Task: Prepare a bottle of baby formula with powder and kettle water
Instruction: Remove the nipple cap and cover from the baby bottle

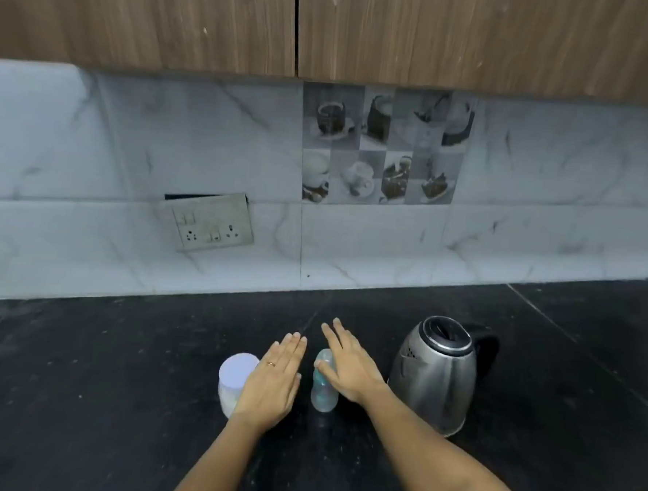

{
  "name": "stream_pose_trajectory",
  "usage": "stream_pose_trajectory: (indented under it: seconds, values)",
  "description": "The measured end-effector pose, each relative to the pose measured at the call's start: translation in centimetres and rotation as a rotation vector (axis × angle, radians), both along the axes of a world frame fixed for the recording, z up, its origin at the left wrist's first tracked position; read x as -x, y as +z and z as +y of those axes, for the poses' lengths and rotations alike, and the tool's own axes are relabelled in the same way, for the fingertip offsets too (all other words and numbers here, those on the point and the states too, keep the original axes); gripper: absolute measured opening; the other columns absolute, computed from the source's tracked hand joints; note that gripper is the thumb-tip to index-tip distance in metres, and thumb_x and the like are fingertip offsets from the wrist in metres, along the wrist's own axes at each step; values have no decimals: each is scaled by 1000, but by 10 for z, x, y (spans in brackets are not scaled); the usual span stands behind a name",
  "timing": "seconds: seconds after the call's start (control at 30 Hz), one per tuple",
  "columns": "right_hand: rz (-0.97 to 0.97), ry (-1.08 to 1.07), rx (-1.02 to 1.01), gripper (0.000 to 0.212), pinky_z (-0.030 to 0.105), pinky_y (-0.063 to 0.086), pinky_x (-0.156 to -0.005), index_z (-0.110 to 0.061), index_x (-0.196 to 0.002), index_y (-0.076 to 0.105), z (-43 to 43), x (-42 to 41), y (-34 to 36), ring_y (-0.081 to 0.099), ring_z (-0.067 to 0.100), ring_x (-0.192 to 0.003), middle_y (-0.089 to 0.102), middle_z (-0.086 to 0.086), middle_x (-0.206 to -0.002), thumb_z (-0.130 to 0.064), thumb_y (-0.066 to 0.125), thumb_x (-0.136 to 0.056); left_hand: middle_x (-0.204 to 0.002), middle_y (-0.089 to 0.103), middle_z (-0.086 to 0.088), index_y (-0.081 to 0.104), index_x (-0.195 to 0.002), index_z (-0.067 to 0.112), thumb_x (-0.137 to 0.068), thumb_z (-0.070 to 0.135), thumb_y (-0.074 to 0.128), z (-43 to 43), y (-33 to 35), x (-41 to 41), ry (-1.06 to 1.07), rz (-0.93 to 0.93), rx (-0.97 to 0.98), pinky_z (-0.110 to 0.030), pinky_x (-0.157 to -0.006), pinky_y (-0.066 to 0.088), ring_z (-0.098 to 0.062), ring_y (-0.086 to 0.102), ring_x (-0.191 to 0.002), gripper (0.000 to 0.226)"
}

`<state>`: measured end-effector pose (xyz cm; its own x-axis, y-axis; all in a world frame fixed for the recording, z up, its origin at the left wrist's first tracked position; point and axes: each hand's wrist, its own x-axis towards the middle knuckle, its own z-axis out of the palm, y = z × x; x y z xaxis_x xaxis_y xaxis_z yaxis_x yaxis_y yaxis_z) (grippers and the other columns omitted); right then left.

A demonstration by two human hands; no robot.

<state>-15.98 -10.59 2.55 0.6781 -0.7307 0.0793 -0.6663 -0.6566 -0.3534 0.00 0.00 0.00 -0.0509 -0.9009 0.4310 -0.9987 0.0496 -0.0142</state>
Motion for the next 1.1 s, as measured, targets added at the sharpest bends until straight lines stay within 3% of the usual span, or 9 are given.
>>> stream_pose_trajectory:
  seconds: [0.17,0.37,0.47,0.53,0.6,0.8,0.9,1.0,1.1]
  values:
    - [53,-14,-78,65,43,37,-105,-26,-153,17,7,1,-24,40,32,-131,19,5,-159,-44,44,-97,-139,51,-14,41,-138,2,-87,29,36,15,-30,11,12,142,-143,-31,-113,12,-25,49,-129,57]
    - [36,-20,-88,56,45,47,-90,-24,-146,27,4,-2,-24,49,31,-115,44,9,-130,-35,48,-96,-142,48,-13,40,-140,2,-87,36,36,16,-37,16,51,169,-192,-33,-116,13,-24,46,-132,63]
    - [53,-2,-70,53,45,48,-86,-23,-142,30,3,-2,-19,51,32,-111,48,12,-125,-35,50,-95,-155,27,-8,22,-150,8,-91,43,29,16,-38,20,76,248,-180,-30,-118,3,-21,23,-144,69]
    - [40,15,-45,53,42,48,-83,-22,-141,31,6,2,-14,52,30,-109,50,11,-122,-36,51,-94,-158,14,-3,13,-152,11,-95,44,39,16,-38,24,62,367,-173,-24,-116,-3,-13,7,-146,70]
    - [20,46,-35,53,40,49,-79,-22,-139,32,14,8,-10,54,28,-105,52,10,-118,-37,52,-92,-158,17,1,16,-152,13,-93,42,53,19,-38,31,71,515,-132,-26,-118,6,-4,2,-142,75]
    - [33,108,-51,46,36,48,-72,-25,-124,38,57,28,-14,57,24,-94,55,2,-107,-40,55,-84,-143,40,18,38,-144,28,-76,41,69,39,-56,61,141,956,-123,-25,-107,35,-2,33,-134,75]
    - [30,126,-59,42,35,47,-74,-22,-117,40,75,31,-21,53,23,-101,53,0,-107,-39,55,-82,-110,65,12,52,-119,41,-72,16,71,49,-53,76,113,1158,-127,-10,-77,45,-2,62,-99,57]
    - [70,101,-33,48,36,44,-69,-20,-120,40,80,27,-20,54,25,-101,49,2,-110,-52,51,-86,-94,68,5,59,-118,27,-79,1,67,51,-48,82,127,1299,-87,-10,-62,47,3,64,-80,47]
    - [263,77,35,58,35,39,-62,-13,-120,42,75,17,-8,60,32,-92,47,9,-109,-61,48,-88,-94,70,9,61,-118,28,-78,17,71,50,-51,80,102,1286,-80,-12,-67,46,2,64,-85,42]
